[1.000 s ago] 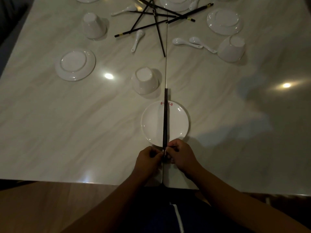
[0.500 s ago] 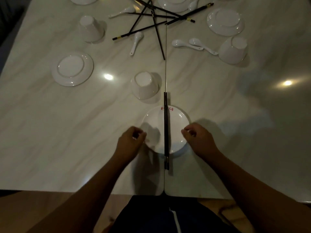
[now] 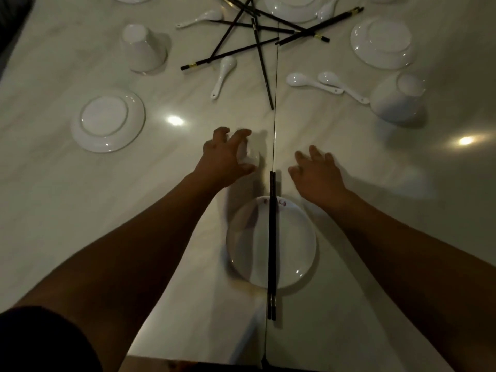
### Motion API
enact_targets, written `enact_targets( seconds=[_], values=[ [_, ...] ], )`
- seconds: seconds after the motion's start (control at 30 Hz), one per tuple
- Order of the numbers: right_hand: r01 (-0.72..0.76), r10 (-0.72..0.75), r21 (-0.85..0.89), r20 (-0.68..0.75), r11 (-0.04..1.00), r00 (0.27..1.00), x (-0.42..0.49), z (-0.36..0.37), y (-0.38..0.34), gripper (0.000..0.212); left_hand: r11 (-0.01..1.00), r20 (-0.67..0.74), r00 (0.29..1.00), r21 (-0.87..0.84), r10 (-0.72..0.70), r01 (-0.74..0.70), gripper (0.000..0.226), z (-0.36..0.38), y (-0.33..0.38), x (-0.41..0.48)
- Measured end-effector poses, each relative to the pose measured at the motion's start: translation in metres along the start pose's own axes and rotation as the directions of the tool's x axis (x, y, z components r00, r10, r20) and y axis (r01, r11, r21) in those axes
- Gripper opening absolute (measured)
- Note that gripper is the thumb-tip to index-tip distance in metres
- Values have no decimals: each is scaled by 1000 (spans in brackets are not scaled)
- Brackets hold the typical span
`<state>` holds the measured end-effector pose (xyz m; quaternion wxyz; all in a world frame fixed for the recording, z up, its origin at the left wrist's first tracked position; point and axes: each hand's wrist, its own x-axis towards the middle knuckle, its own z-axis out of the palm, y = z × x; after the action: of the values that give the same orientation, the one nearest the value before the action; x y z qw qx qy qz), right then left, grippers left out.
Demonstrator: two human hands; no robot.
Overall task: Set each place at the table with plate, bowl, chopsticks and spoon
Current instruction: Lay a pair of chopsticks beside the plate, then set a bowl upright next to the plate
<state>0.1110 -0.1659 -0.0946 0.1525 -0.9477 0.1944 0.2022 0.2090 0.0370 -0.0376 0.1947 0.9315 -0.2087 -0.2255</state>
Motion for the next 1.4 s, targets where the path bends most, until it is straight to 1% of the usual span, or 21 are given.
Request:
enact_targets(
  seconds=[0.13,0.2,0.27,0.3,0.33,0.37,0.4,0.43,0.47,0.5,0.53,0.57,0.6,0.67,0.73,0.8,0.83,0.93,1.03,1.23,1.4],
  values=[
    [-20,19,-5,-20,1000,1000,-6,-4,-1,63,997,4,1000,-71,-6,6,78,-1,-2,6],
    [-86,85,60,14,994,996,-10,-17,-11,62,981,-15,999,-189,-42,38,76,-9,-2,6],
    [-123,126,113,-26,986,992,-16,-34,-30,60,920,-3,995,-381,-96,87,72,-21,-5,3],
    [-101,114,159,-74,982,991,-19,-42,-40,58,834,29,992,-539,-124,120,67,-27,-8,0],
    [-62,93,251,-114,966,989,-20,-49,-51,55,690,87,984,-703,-155,171,60,-32,-10,-6],
    [-22,77,388,-127,921,989,-21,-55,-61,51,506,172,970,-830,-169,235,53,-36,-13,-11],
    [0,70,557,-104,831,992,-22,-60,-72,47,319,262,952,-899,-156,300,50,-39,-15,-17],
    [-16,57,727,-32,686,998,-24,-63,-82,44,156,341,933,-921,-118,357,52,-40,-18,-23],
    [-78,26,862,76,502,997,-26,-67,-92,44,15,402,914,-915,-60,403,57,-41,-20,-29],
    [-167,-40,935,189,314,981,-30,-69,-100,47,-100,440,898,-893,1,438,62,-39,-24,-33],
    [-246,-107,953,267,177,958,-32,-70,-106,50,-184,460,887,-868,48,460,66,-38,-26,-38],
    [-283,-148,950,301,130,942,-34,-69,-110,51,-220,473,880,-854,54,472,67,-37,-28,-42],
    [-289,-162,949,308,130,938,-36,-67,-112,50,-211,483,875,-854,16,476,65,-35,-29,-45],
    [-270,-138,948,293,167,946,-41,-60,-113,49,-65,474,860,-880,-188,470,56,-32,-32,-51],
    [-245,-100,941,274,235,957,-45,-51,-113,50,181,380,846,-865,-374,468,46,-27,-38,-52],
    [-258,-84,927,290,273,953,-48,-41,-114,50,443,219,885,-800,-411,404,31,-21,-48,-51],
    [-267,-77,922,299,279,951,-49,-37,-115,49,517,130,899,-780,-417,353,31,-18,-52,-49],
    [-276,-58,913,306,300,950,-49,-29,-118,49,599,-34,874,-741,-485,304,36,-14,-59,-44],
    [-273,-39,920,295,283,955,-46,-24,-122,50,657,-89,871,-694,-484,294,32,-11,-65,-41],
    [-312,8,916,320,253,947,-48,-15,-127,52,704,-102,881,-646,-462,294,29,-7,-75,-44],
    [-337,-1,895,353,293,936,-50,-16,-131,50,772,-77,907,-557,-413,304,24,-10,-83,-43]
  ],
)
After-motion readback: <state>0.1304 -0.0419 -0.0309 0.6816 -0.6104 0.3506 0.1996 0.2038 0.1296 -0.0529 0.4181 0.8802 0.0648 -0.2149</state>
